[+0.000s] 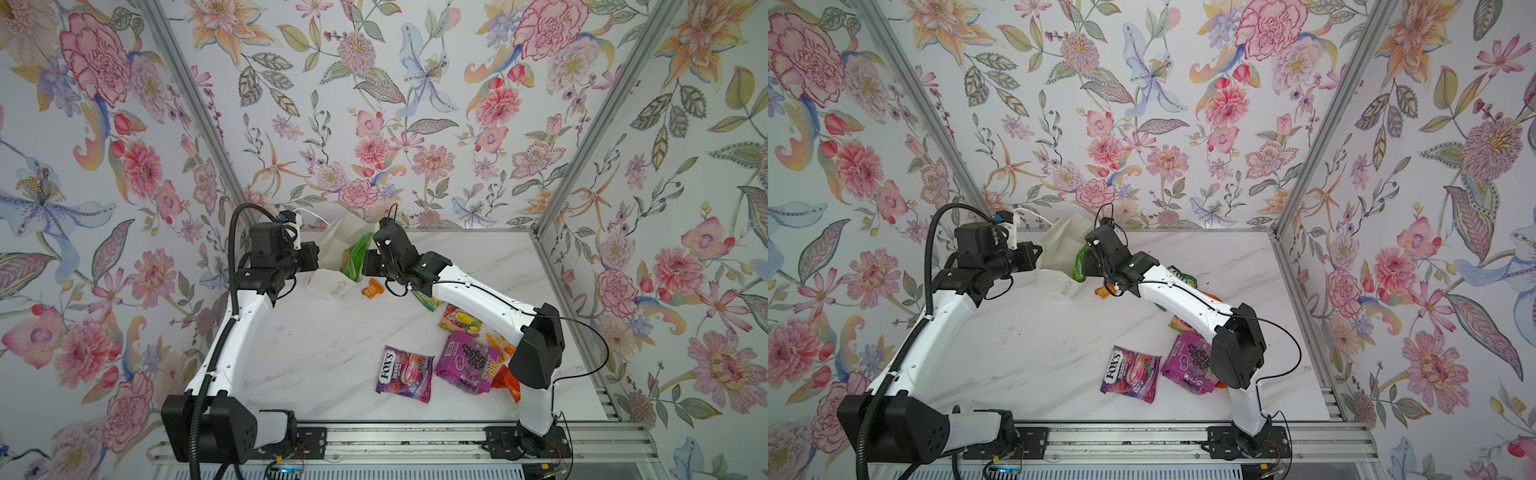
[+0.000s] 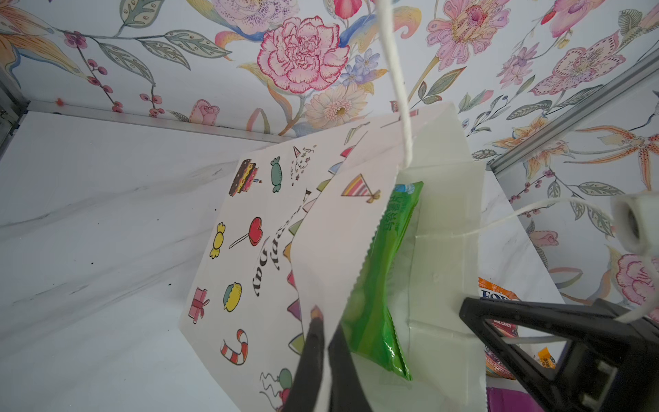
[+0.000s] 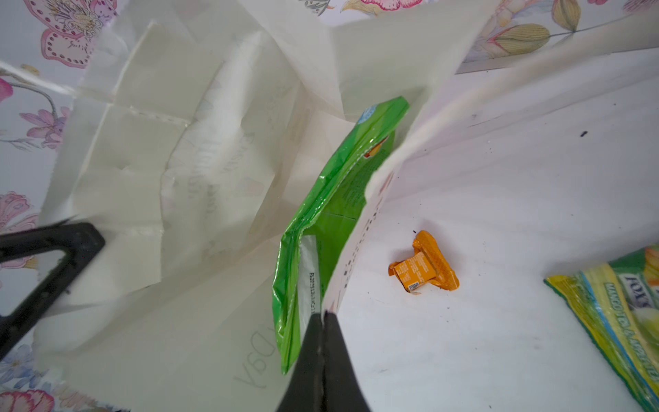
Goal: Place the snacks into the paper bag
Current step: Place the paper bag at the top-center of the table.
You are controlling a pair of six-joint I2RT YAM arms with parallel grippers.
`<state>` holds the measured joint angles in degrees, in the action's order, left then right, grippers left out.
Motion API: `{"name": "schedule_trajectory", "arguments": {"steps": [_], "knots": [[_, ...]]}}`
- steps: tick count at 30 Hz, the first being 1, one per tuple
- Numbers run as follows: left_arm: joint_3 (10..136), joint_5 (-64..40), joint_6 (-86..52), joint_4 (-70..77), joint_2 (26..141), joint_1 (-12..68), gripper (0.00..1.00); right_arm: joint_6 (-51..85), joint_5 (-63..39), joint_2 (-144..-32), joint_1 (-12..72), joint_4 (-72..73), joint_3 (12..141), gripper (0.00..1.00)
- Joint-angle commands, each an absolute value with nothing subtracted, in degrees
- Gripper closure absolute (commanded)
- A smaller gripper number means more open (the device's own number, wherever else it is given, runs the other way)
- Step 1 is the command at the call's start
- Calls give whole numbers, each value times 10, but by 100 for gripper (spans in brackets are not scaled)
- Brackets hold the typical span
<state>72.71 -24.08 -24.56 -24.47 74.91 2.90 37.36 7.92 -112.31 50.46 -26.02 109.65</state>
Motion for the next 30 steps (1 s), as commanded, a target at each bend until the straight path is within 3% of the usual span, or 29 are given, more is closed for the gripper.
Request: {"name": "schedule_trajectory", "arguments": {"steps": [1, 4, 12, 15, 22, 25, 30], "knots": [[720, -277, -257, -259, 722, 24, 100, 335, 68, -1132, 499, -321, 1162, 100], [721, -285, -253, -276, 714, 24, 100, 329, 54, -1132, 492, -387, 1203, 100], [697, -319, -248, -283, 710, 25, 100, 327, -39, -1112, 450, -410, 1167, 100], [696, -313, -239, -282, 709, 24, 89, 319, -54, -1128, 449, -428, 1196, 100], [726, -239, -192, -283, 695, 29, 52, 298, -94, -1190, 451, -489, 1315, 100], [738, -208, -183, -284, 700, 29, 46, 293, -105, -1209, 452, -505, 1346, 100], [745, -168, -179, -291, 724, 30, 44, 287, -103, -1216, 462, -512, 1358, 100]]}}
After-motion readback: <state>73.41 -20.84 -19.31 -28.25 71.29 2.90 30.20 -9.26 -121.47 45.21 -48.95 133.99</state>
